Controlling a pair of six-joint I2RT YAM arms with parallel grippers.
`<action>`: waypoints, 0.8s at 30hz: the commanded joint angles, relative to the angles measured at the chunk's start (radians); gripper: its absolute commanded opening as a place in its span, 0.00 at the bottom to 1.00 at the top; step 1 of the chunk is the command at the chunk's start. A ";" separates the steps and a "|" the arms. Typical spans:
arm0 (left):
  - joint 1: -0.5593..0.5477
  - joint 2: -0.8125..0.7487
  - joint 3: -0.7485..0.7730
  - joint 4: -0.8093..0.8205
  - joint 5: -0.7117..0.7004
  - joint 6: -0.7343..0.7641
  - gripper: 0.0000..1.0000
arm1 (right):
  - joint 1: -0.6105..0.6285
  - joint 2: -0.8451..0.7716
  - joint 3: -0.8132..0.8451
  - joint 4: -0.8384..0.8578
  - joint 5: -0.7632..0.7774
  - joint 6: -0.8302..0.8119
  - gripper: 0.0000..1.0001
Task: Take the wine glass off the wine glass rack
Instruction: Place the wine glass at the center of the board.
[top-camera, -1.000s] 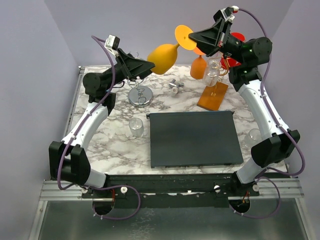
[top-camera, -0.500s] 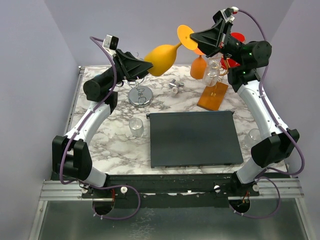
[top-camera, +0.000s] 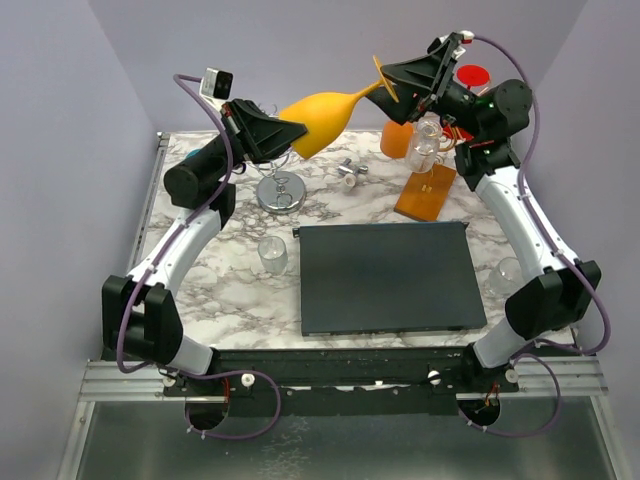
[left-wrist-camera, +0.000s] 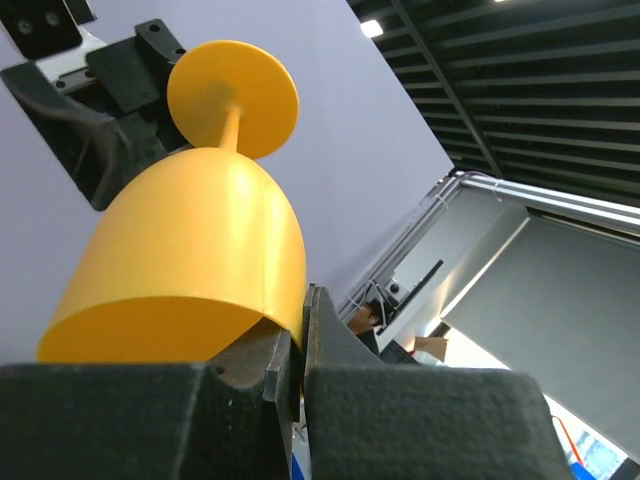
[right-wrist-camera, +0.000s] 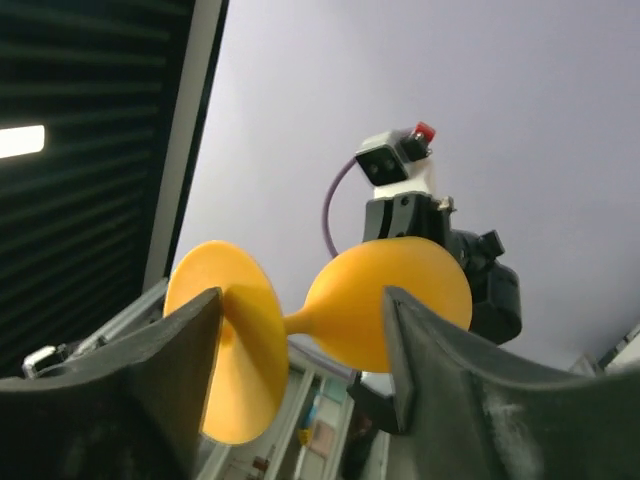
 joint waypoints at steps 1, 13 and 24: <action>-0.007 -0.072 -0.018 -0.091 0.017 0.097 0.00 | 0.012 -0.149 -0.036 -0.326 0.066 -0.342 0.76; 0.004 -0.356 0.045 -1.120 -0.078 0.707 0.00 | 0.006 -0.327 -0.075 -0.847 0.397 -0.826 1.00; 0.004 -0.485 0.225 -1.976 -0.559 1.022 0.00 | 0.007 -0.364 -0.036 -1.056 0.606 -1.079 1.00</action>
